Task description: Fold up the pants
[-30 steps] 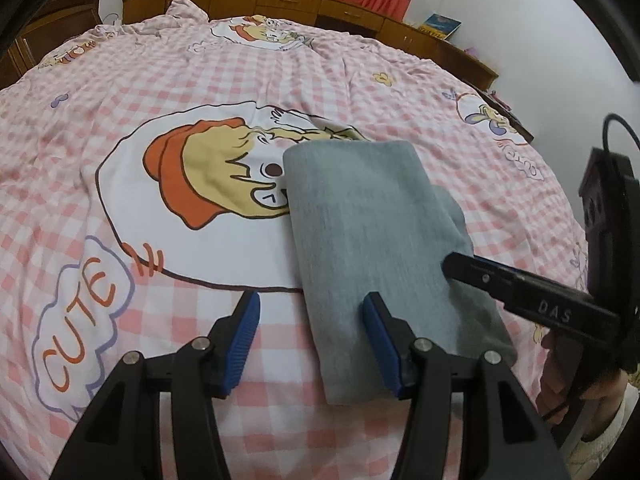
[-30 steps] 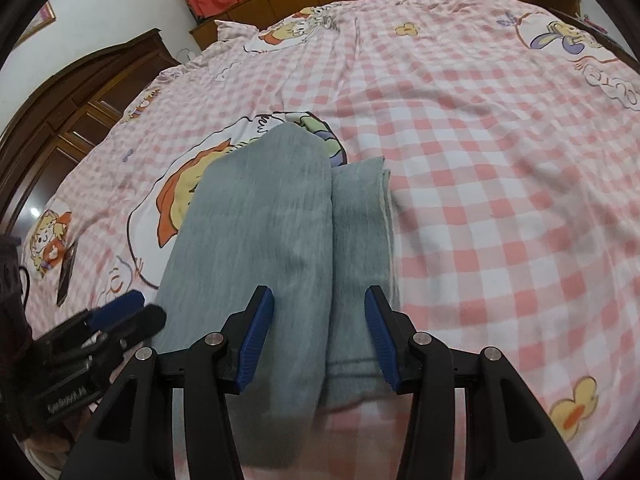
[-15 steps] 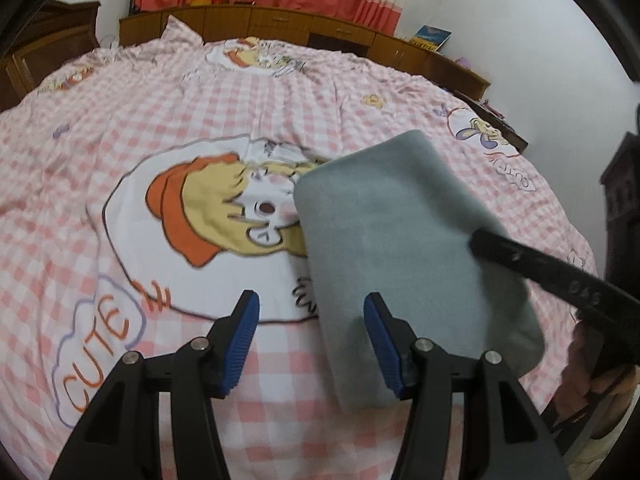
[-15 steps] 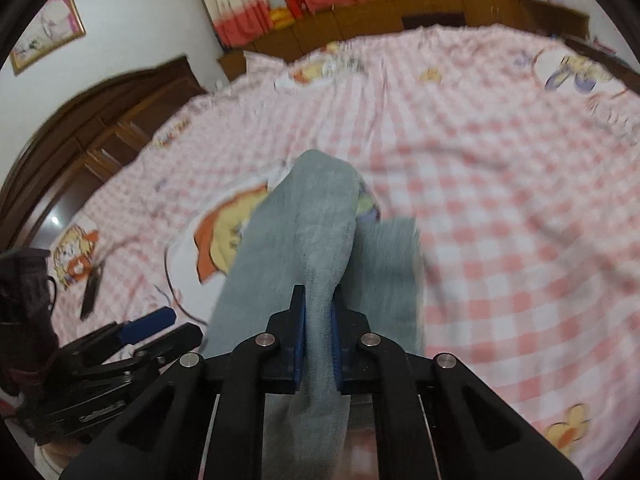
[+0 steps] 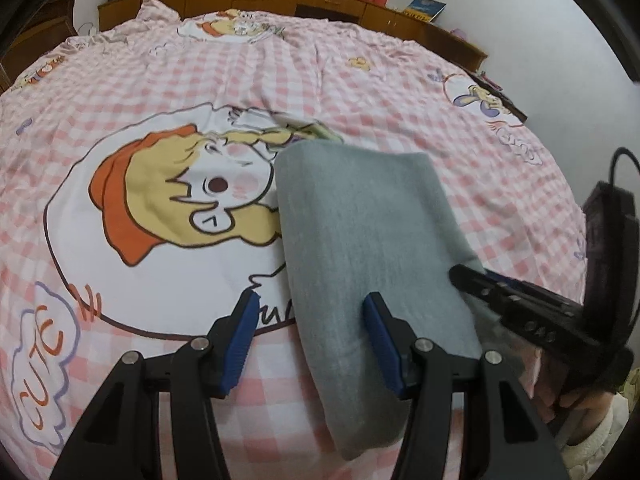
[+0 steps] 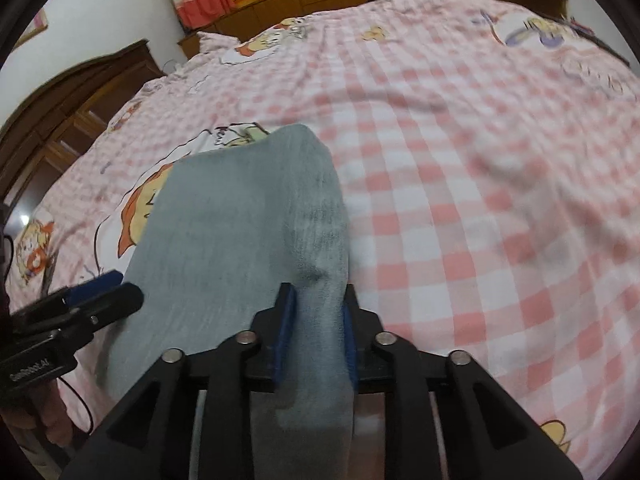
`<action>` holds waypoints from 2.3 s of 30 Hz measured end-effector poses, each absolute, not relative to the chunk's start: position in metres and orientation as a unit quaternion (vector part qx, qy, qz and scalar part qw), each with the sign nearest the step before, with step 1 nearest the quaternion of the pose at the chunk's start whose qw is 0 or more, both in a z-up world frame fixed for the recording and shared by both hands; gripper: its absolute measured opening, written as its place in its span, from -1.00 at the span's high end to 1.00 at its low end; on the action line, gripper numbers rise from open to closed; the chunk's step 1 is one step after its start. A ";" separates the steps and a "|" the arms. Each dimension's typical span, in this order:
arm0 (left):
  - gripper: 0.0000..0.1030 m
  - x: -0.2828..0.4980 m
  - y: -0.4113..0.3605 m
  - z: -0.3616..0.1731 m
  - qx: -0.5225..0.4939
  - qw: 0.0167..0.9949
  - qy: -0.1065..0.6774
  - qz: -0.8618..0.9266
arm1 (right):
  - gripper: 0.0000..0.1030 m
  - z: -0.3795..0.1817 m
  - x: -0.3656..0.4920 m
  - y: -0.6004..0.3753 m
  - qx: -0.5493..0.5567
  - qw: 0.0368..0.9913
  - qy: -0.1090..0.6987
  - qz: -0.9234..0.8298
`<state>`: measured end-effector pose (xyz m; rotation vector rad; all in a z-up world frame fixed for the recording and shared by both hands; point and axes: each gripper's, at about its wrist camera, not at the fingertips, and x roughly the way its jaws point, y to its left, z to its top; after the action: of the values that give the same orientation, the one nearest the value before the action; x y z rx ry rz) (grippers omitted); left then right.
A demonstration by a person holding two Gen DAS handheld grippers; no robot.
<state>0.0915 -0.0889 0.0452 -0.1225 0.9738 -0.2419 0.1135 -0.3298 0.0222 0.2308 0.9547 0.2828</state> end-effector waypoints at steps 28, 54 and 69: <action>0.61 0.085 -0.110 0.054 -0.044 0.888 0.431 -0.155 | 0.63 0.033 0.092 -0.320 0.212 0.856 0.416 0.221; -0.12 0.073 0.015 0.035 -0.092 0.894 0.429 -0.091 | 0.09 0.022 0.097 -0.218 0.099 0.863 0.440 0.228; 0.38 0.089 -0.006 0.094 -0.062 0.914 0.381 -0.128 | 0.52 0.089 0.102 -0.212 0.042 0.892 0.377 0.245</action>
<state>0.0891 -0.0063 0.0938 -0.1279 0.7843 -0.2643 0.1017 -0.2122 0.0895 0.0874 0.7815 0.5076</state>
